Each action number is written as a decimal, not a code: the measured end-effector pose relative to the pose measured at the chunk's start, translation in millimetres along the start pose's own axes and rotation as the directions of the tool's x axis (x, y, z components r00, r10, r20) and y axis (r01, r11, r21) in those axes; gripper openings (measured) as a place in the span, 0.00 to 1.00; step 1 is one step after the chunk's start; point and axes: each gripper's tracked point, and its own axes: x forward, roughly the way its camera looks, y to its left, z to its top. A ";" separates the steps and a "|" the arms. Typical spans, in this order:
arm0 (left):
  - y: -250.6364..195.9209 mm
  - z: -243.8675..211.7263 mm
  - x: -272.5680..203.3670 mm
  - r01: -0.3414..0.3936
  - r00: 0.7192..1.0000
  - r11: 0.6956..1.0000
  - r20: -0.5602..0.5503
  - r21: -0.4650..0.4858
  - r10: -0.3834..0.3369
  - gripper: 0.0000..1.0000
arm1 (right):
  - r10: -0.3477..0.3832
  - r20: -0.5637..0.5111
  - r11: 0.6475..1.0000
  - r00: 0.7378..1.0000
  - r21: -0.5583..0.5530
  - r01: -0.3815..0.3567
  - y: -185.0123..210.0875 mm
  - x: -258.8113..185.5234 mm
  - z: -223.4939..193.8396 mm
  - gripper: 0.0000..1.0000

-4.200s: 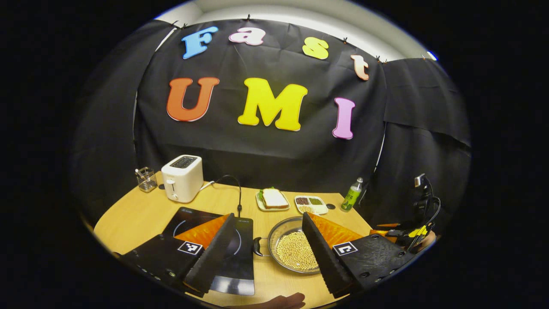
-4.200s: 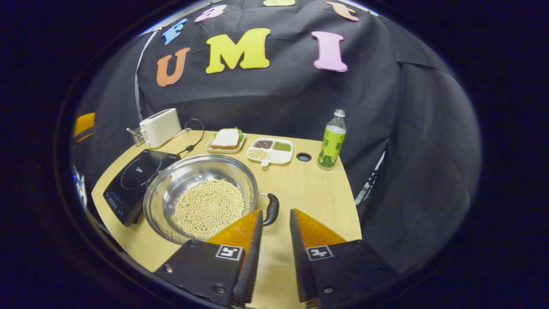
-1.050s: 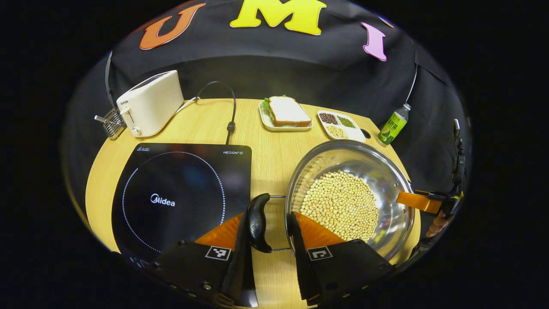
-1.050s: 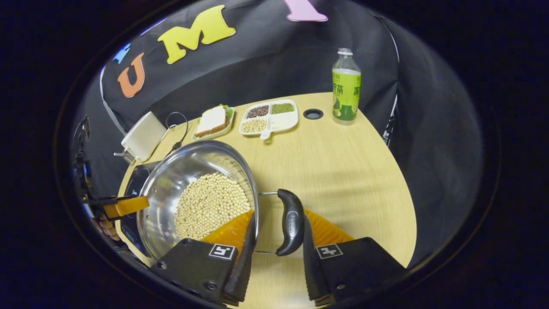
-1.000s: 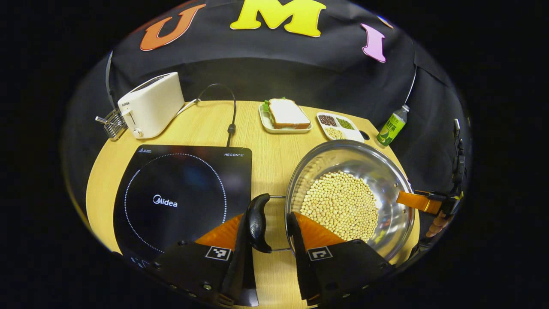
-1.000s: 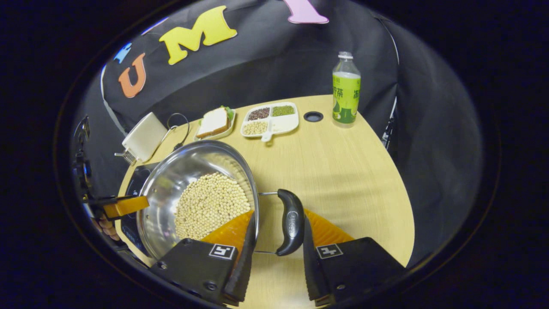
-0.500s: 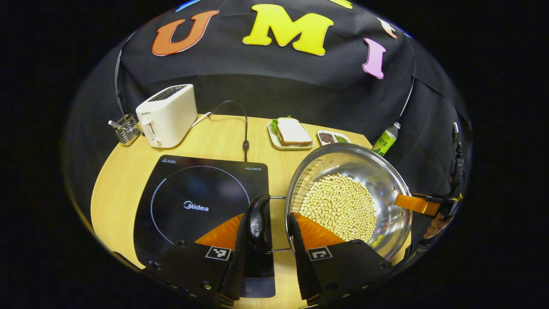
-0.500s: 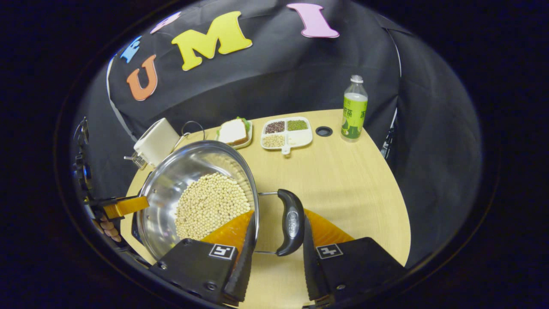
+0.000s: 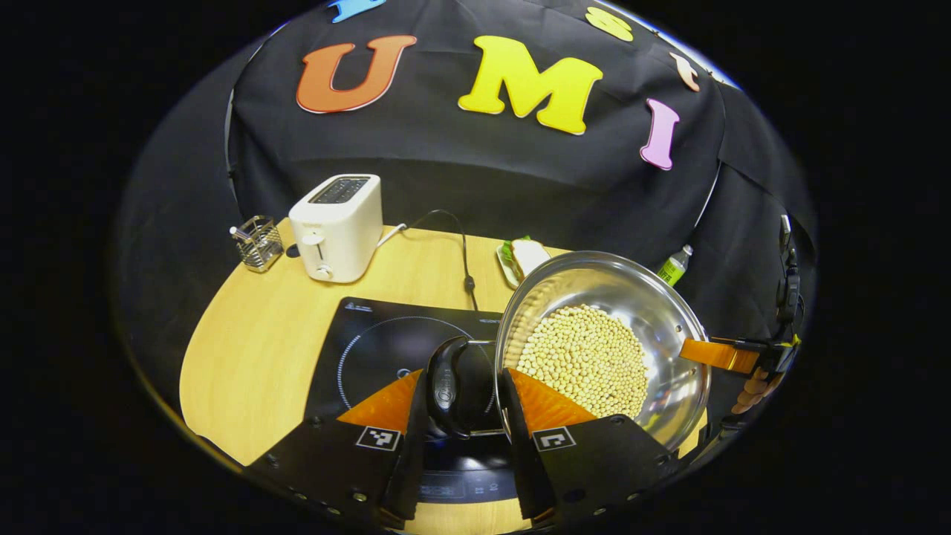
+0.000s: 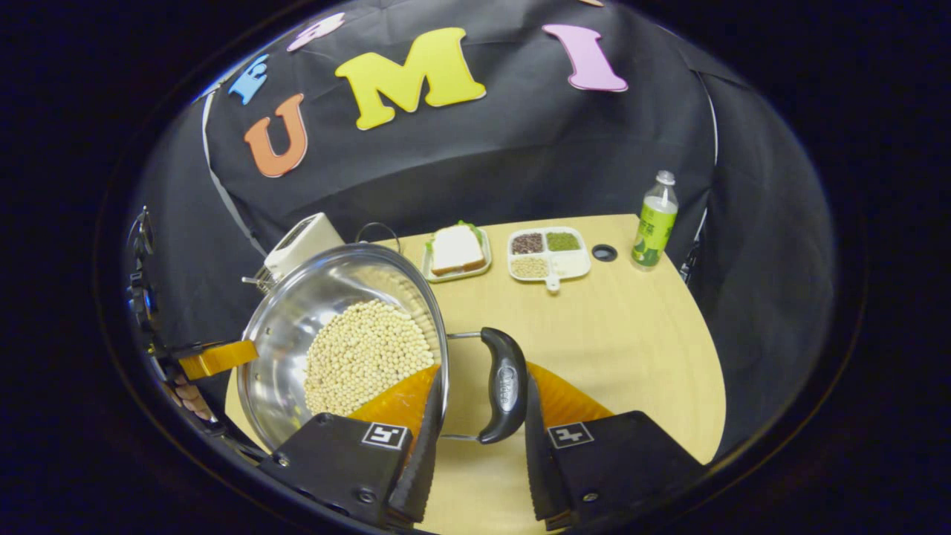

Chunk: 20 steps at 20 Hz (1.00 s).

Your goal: First push the handle of the pot to place it horizontally, then grasp the pot with both hands and set it on the induction cooktop.

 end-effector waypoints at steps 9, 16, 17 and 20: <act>79.2 5.1 0.7 -0.020 1.000 0.996 0.013 -0.088 0.022 0.49 | 0.030 -0.011 0.999 1.000 -0.045 -0.030 79.3 42.1 8.3 0.53; 133.2 -14.1 26.2 -0.057 0.998 0.987 -0.034 -0.154 0.052 0.50 | 0.045 -0.068 0.997 0.997 -0.051 -0.049 120.1 97.1 -12.2 0.55; 139.5 -15.2 28.4 -0.063 0.998 0.987 -0.040 -0.150 0.057 0.50 | 0.045 -0.077 0.997 0.996 -0.054 -0.049 125.4 103.6 -14.4 0.55; 155.3 -15.5 35.6 -0.082 0.996 0.985 -0.053 -0.155 0.074 0.49 | 0.052 -0.086 0.998 0.995 -0.039 -0.056 137.2 118.3 -19.3 0.53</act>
